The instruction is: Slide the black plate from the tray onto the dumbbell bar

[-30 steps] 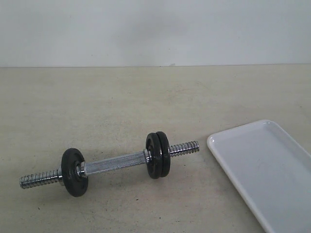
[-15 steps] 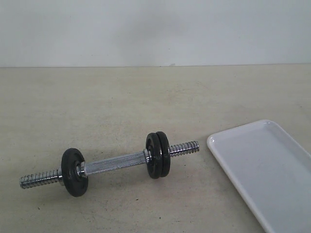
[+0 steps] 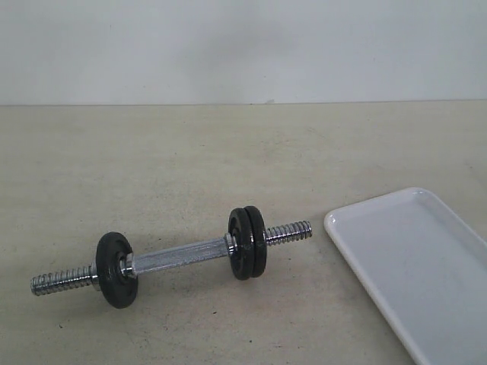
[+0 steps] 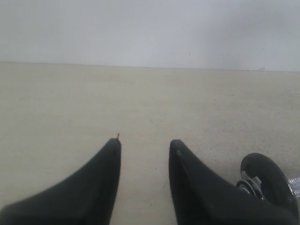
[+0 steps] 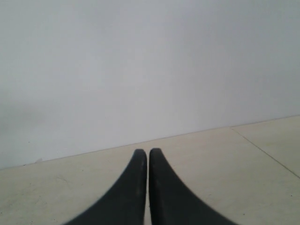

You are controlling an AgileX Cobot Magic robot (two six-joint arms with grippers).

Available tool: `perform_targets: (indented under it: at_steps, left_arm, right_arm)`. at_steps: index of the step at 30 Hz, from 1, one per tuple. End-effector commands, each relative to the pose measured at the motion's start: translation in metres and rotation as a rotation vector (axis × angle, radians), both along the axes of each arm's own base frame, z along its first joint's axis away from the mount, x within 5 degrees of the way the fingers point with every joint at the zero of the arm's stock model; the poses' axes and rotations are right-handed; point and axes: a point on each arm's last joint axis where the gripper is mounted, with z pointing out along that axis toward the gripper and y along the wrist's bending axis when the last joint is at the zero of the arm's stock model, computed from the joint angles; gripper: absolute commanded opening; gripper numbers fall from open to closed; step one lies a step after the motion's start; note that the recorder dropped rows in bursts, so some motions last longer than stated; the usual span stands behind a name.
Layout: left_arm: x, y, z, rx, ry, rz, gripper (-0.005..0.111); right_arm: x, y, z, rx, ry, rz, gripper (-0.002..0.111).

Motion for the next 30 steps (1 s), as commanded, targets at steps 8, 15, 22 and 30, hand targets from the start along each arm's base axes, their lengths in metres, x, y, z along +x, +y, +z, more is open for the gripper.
perform_targets:
  at_steps: [8, 15, 22, 30]
  left_arm:
    - [0.0, 0.0, -0.001, -0.002, -0.001, 0.002, 0.033]
    - [0.0, 0.0, -0.001, -0.002, -0.001, 0.002, 0.033]
    - [0.0, 0.0, -0.001, -0.002, -0.001, 0.002, 0.033]
    - [0.0, 0.0, -0.001, -0.002, -0.001, 0.002, 0.033]
  right_arm:
    - [0.0, -0.001, -0.001, -0.007, 0.001, -0.013, 0.0]
    - [0.0, 0.002, -0.001, -0.062, 0.007, 0.012, 0.0]
    - [0.001, 0.015, -0.004, -0.252, 0.048, 0.137, 0.0]
    - [0.001, 0.015, -0.01, -0.154, 0.108, 0.155, 0.0]
